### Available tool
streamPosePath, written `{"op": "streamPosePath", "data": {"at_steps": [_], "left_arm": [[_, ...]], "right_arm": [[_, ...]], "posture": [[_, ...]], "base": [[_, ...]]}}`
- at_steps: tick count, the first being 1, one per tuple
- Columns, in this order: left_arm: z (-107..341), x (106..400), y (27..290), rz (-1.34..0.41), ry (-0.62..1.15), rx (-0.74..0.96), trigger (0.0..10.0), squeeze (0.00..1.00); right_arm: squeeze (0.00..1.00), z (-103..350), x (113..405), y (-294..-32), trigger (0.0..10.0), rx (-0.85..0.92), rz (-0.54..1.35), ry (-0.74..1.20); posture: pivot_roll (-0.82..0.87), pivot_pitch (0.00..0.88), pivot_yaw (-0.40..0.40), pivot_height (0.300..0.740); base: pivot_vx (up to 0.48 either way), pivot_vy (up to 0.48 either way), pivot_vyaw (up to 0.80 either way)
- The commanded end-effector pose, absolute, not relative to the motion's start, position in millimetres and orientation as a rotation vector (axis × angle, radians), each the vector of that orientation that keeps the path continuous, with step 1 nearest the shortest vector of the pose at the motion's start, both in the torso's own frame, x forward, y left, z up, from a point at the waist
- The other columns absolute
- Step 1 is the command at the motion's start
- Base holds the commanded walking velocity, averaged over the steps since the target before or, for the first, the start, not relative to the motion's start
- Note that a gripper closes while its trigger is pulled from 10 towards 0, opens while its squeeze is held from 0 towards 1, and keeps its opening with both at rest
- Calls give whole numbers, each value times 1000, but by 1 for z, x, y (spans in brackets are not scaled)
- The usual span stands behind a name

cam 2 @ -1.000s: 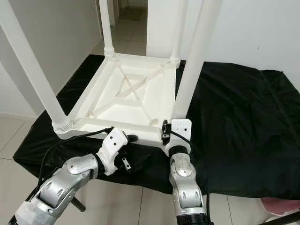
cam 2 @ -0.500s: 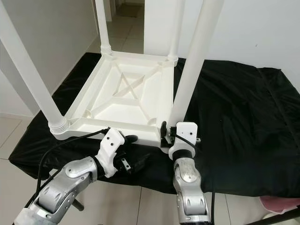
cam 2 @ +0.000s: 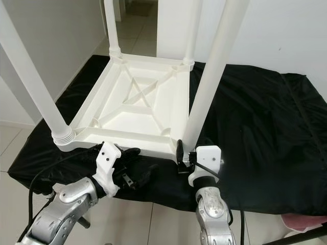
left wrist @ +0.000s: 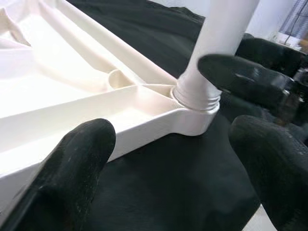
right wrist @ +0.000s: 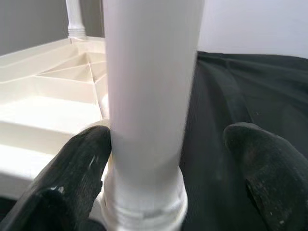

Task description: Building children table

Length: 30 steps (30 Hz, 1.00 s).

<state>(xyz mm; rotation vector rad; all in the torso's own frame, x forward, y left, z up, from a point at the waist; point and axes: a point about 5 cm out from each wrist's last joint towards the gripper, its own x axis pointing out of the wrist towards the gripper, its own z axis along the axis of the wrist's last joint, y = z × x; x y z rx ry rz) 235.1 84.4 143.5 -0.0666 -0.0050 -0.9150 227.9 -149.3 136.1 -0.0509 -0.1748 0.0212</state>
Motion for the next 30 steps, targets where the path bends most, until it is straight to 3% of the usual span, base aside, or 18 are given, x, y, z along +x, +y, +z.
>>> {"op": "streamPosePath", "data": {"at_steps": [1, 13, 21, 30], "left_arm": [[145, 243, 103, -678, -20, -56, 10000, 0], [148, 255, 120, -535, -44, -11, 10000, 0], [155, 266, 132, -430, -82, -1, 10000, 0], [156, 269, 125, -504, -76, -16, 10000, 0]], "right_arm": [[0, 138, 220, -150, 10000, -63, 64, -196], [0, 133, 207, -147, 10000, -63, 196, -169], [0, 126, 205, -128, 10000, -24, 380, -127], [0, 117, 215, -117, 10000, 37, 544, -64]], "posture": [[-29, 53, 2, 740], [-26, 47, 0, 740], [-24, 43, 9, 740], [-14, 51, 9, 740]], "base": [[0, 0, 0], [0, 0, 0], [0, 0, 0], [0, 0, 0]]}}
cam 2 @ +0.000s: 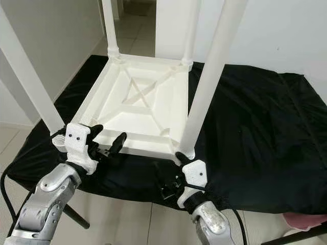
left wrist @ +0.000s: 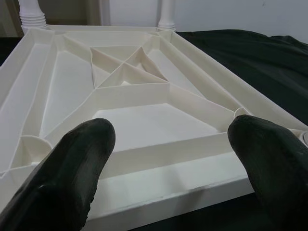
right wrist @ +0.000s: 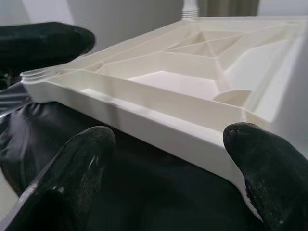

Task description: Building children table

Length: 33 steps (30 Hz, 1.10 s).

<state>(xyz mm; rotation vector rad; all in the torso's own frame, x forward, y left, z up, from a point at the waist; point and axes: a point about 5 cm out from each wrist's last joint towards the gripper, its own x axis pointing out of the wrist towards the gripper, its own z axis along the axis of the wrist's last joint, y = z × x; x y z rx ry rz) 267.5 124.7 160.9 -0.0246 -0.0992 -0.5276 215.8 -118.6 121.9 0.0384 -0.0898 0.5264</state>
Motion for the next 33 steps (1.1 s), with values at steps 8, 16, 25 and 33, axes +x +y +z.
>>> {"op": "streamPosePath", "data": {"at_steps": [8, 16, 25, 33], "left_arm": [[151, 276, 129, -380, -74, 51, 10000, 0], [138, 282, 147, -257, -28, 74, 10000, 0], [137, 285, 153, -233, -33, 67, 10000, 0], [141, 285, 143, -285, -49, 62, 10000, 0]], "right_arm": [[0, 123, 230, -107, 10000, 4, 541, -110], [0, 124, 239, -100, 10000, 30, 523, -122], [0, 121, 250, -101, 10000, 60, 428, -129], [0, 121, 264, -103, 10000, 68, 258, -147]], "posture": [[-8, 53, -6, 740], [-1, 55, -15, 740], [2, 54, -11, 740], [5, 50, 11, 740]], "base": [[0, 0, 0], [0, 0, 0], [0, 0, 0], [0, 0, 0]]}}
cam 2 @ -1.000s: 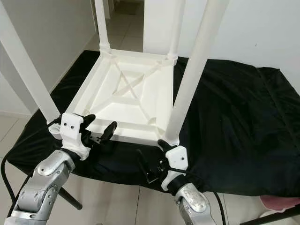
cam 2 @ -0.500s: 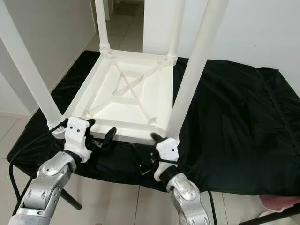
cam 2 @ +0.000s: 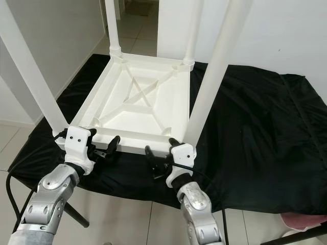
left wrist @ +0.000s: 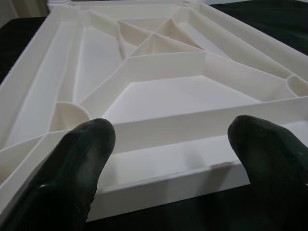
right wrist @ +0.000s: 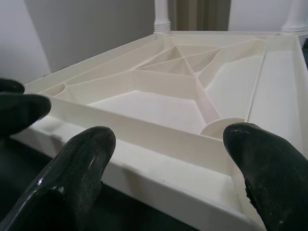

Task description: Building children table

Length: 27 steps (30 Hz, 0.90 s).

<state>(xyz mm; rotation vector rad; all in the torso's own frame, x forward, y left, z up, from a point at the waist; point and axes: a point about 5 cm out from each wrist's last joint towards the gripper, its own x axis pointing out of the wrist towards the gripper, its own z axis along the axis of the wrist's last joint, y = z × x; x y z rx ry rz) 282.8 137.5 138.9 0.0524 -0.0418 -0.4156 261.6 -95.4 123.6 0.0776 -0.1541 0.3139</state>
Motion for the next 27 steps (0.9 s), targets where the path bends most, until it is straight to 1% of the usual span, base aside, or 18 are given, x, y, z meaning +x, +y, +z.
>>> {"op": "streamPosePath", "data": {"at_steps": [1, 5, 7, 12, 14, 15, 18, 21, 22, 26, 27], "left_arm": [[143, 286, 140, -296, -57, 66, 10000, 0], [149, 288, 134, -338, -73, 63, 10000, 0], [152, 286, 123, -420, -87, 60, 10000, 0], [151, 282, 113, -498, -91, 74, 10000, 0], [147, 274, 102, -579, -84, 79, 10000, 0], [147, 274, 102, -579, -84, 79, 10000, 0], [144, 263, 88, -681, -71, 54, 10000, 0], [144, 260, 84, -712, -68, 47, 10000, 0], [144, 257, 81, -749, -61, 42, 10000, 0], [144, 255, 78, -772, -57, 39, 10000, 0], [143, 253, 77, -791, -52, 39, 10000, 0]], "right_arm": [[0, 120, 266, -105, 10000, 83, 228, -146], [0, 119, 267, -110, 10000, 83, 162, -149], [0, 117, 267, -118, 10000, 84, 103, -150], [0, 115, 267, -125, 10000, 76, 57, -150], [0, 114, 268, -134, 10000, 63, -5, -149], [0, 114, 268, -134, 10000, 63, -5, -149], [0, 110, 269, -154, 10000, 23, -117, -138], [0, 109, 269, -160, 10000, 12, -150, -135], [0, 108, 270, -166, 10000, -4, -177, -132], [0, 108, 270, -169, 10000, -14, -192, -132], [0, 107, 271, -173, 10000, -16, -212, -127]], "posture": [[4, 50, 15, 740], [-2, 50, 25, 740], [-8, 50, 31, 740], [-8, 50, 31, 740], [-12, 50, 31, 740], [-12, 50, 31, 740], [-14, 49, 27, 740], [-14, 49, 27, 740], [-14, 48, 24, 740], [-14, 48, 24, 740], [-14, 48, 24, 740]], "base": [[0, 0, 0], [0, 0, 0], [0, 0, 0], [0, 0, 0], [0, 0, 0], [0, 0, 0], [0, 0, 0], [0, 0, 0], [0, 0, 0], [0, 0, 0], [0, 0, 0]]}}
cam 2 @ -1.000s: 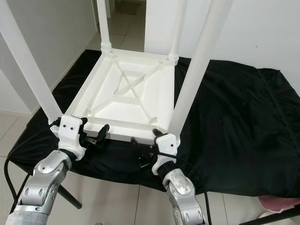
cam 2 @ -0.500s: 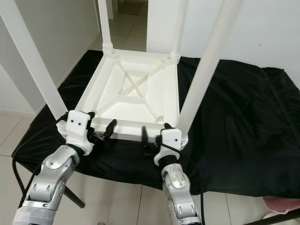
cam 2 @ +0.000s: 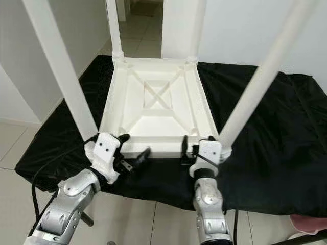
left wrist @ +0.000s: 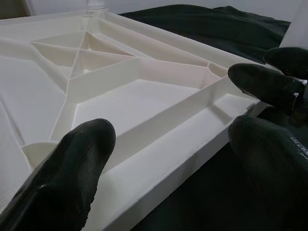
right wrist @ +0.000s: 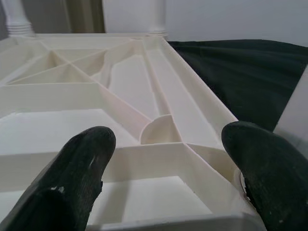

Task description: Building children table

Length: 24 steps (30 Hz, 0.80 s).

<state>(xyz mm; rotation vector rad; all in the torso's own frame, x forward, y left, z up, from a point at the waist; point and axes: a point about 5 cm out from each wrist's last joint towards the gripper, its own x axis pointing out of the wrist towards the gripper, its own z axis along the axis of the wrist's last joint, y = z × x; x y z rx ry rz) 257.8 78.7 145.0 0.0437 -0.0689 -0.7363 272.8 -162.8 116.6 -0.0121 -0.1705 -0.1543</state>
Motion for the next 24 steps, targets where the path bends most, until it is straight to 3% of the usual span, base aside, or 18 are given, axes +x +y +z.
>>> {"op": "streamPosePath", "data": {"at_steps": [1, 5, 16, 19, 24], "left_arm": [[142, 250, 74, -829, -35, 31, 10000, 0], [139, 236, 72, -934, 6, 35, 10000, 0], [137, 215, 88, -1033, 90, 90, 10000, 0], [139, 197, 114, -1057, 167, 130, 10000, 0], [145, 194, 131, -1020, 179, 125, 10000, 0]], "right_arm": [[0, 106, 272, -182, 10000, -34, -236, -119], [0, 106, 276, -202, 10000, -80, -297, -111], [0, 108, 280, -217, 10000, -99, -338, -121], [0, 108, 284, -217, 10000, -108, -326, -122], [0, 106, 287, -220, 10000, -114, -322, -116]], "posture": [[-11, 50, 16, 740], [-10, 51, 14, 740], [5, 41, 3, 740], [27, 34, -9, 740], [41, 31, -14, 740]], "base": [[0, 0, 0], [0, 0, 0], [0, 0, 0], [0, 0, 0], [0, 0, 0]]}}
